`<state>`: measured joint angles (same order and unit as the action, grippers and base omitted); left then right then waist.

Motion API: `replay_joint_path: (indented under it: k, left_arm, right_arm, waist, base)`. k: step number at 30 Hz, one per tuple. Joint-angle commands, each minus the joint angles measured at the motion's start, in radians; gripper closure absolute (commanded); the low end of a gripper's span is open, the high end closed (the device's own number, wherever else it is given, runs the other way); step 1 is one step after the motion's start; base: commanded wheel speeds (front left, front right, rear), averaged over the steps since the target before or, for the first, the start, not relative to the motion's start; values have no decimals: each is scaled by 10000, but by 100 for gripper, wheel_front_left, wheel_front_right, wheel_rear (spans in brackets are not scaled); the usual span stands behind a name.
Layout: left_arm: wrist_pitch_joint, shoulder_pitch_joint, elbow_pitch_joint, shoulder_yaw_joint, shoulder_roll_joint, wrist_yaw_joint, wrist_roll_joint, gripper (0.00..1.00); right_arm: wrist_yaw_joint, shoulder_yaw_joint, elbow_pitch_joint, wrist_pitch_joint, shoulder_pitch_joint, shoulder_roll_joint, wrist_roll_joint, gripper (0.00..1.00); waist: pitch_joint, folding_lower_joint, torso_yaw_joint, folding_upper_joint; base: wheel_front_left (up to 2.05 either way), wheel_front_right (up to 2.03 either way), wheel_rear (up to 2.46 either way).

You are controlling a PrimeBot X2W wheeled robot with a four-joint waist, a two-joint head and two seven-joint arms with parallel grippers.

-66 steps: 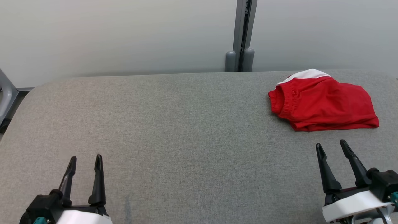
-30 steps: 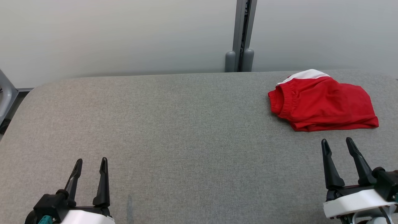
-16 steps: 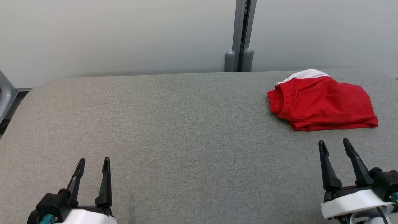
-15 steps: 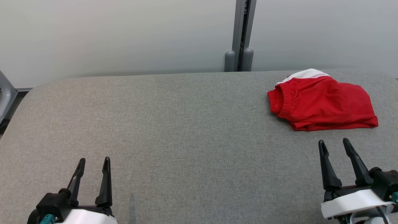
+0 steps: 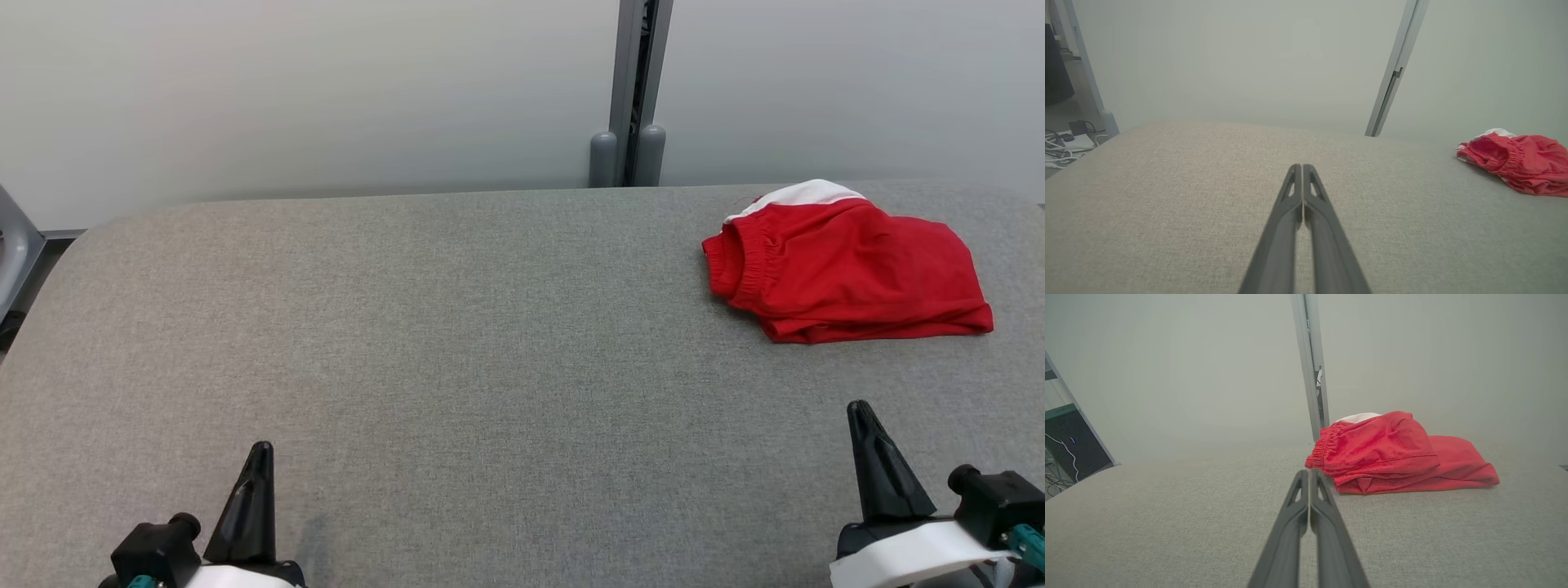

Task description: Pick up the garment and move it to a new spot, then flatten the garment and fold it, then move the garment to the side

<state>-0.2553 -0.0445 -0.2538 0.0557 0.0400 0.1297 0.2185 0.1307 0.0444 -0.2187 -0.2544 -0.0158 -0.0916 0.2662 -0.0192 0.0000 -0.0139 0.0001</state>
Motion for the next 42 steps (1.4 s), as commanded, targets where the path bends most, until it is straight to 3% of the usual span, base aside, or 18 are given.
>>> replay_joint_path:
  k: [1, 22, 42]
  left_arm:
    - [109, 199, 100, 119, 32, 0, 370, 100]
    - [1230, 499, 210, 754, 59, 3, 4019, 100]
    - [2032, 737, 256, 1210, 78, 6, 6631, 100]
  right_arm:
    - [0, -20, 64, 85, -178, -36, 395, 100]
    - [0, 87, -483, 884, -900, 76, 4030, 100]
    - [1, 158, -867, 1455, -1411, 163, 6642, 100]
  waist:
    - [2, 0, 3, -1]
    - [26, 0, 27, -1]
    - [47, 0, 50, -1]
  base:
    - [0, 0, 0]
    - [0, 0, 0]
    - [0, 0, 0]
